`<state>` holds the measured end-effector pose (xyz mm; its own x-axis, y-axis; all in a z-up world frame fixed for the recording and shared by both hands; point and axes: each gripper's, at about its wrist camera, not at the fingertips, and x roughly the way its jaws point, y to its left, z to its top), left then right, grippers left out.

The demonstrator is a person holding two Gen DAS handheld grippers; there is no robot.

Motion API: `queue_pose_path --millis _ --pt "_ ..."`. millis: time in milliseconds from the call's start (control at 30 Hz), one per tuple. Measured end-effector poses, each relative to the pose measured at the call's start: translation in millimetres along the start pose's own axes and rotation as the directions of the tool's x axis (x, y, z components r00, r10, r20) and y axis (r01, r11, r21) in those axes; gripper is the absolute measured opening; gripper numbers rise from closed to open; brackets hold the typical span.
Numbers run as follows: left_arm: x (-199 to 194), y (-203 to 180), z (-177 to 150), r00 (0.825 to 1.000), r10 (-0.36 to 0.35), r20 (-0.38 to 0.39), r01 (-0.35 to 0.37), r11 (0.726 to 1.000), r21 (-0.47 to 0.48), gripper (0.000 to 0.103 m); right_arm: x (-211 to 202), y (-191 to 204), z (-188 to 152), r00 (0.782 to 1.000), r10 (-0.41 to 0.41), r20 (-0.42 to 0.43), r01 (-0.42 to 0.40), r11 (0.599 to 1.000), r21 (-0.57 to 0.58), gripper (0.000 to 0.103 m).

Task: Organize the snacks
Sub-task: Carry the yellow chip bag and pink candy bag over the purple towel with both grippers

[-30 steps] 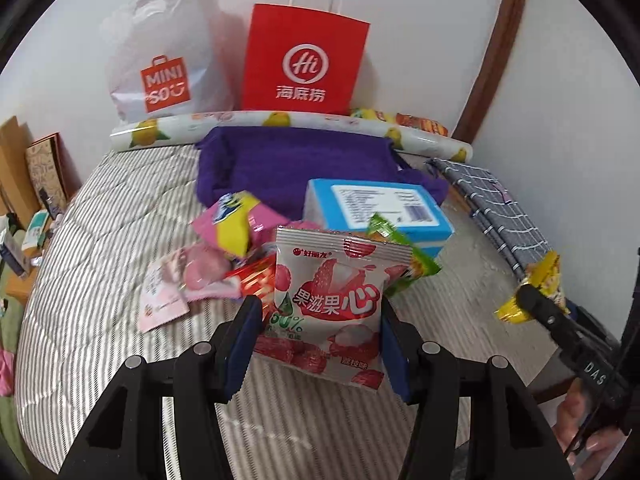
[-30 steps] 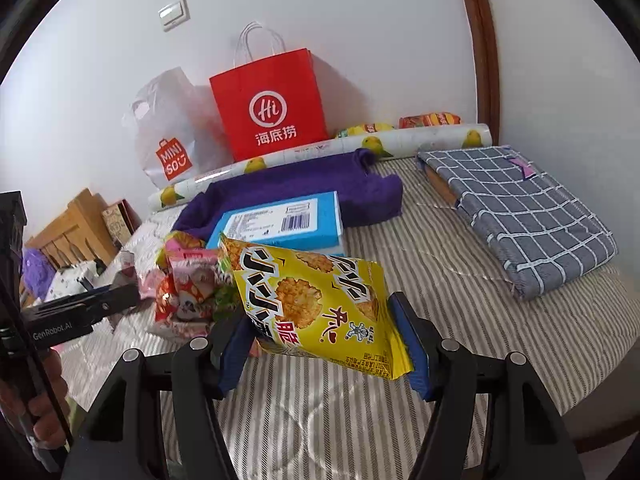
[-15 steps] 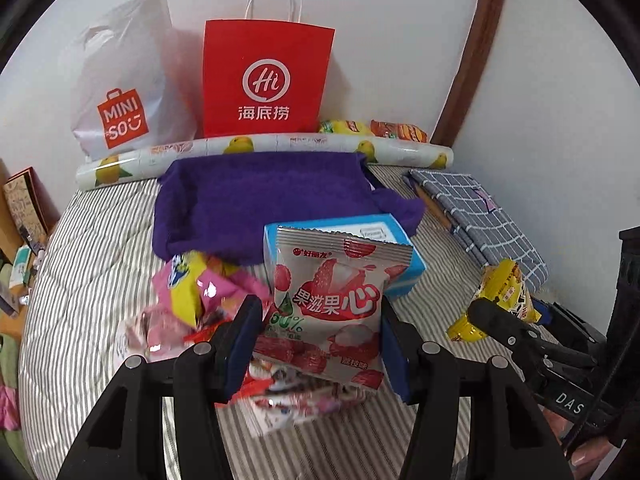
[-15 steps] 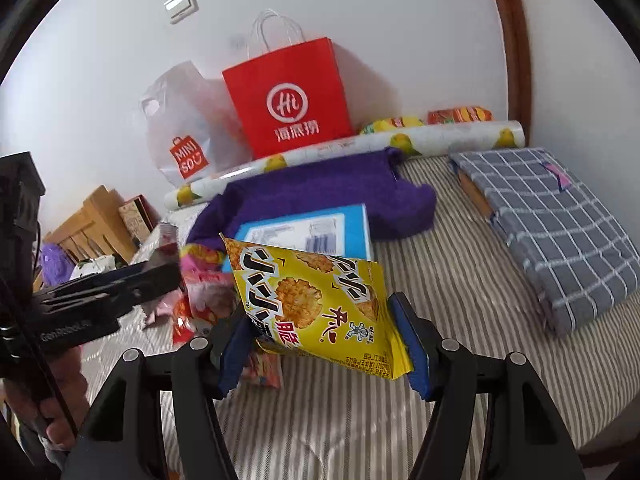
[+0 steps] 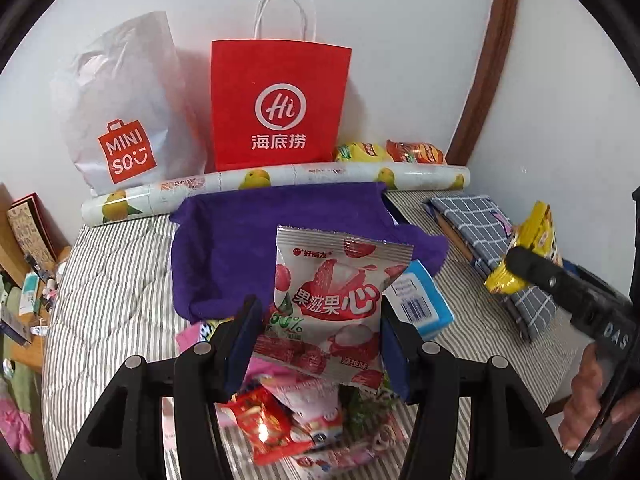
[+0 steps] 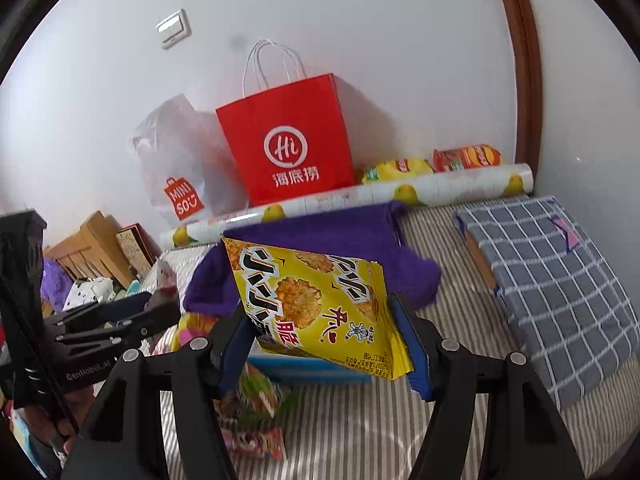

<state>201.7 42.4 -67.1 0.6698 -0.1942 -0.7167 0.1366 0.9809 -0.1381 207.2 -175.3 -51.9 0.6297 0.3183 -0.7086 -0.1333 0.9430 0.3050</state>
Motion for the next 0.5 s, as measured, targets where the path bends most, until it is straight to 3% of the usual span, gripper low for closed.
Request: queue_pose_path --millis 200,500 --pt "11 14 16 1.0 0.021 0.013 -0.021 1.0 -0.014 0.054 15 -5 32 0.998 -0.06 0.032 0.061 0.997 -0.043 0.065" --pt "37 29 43 0.999 0.034 0.012 -0.034 0.998 -0.048 0.054 52 -13 68 0.998 -0.051 0.042 0.052 0.998 -0.03 0.065"
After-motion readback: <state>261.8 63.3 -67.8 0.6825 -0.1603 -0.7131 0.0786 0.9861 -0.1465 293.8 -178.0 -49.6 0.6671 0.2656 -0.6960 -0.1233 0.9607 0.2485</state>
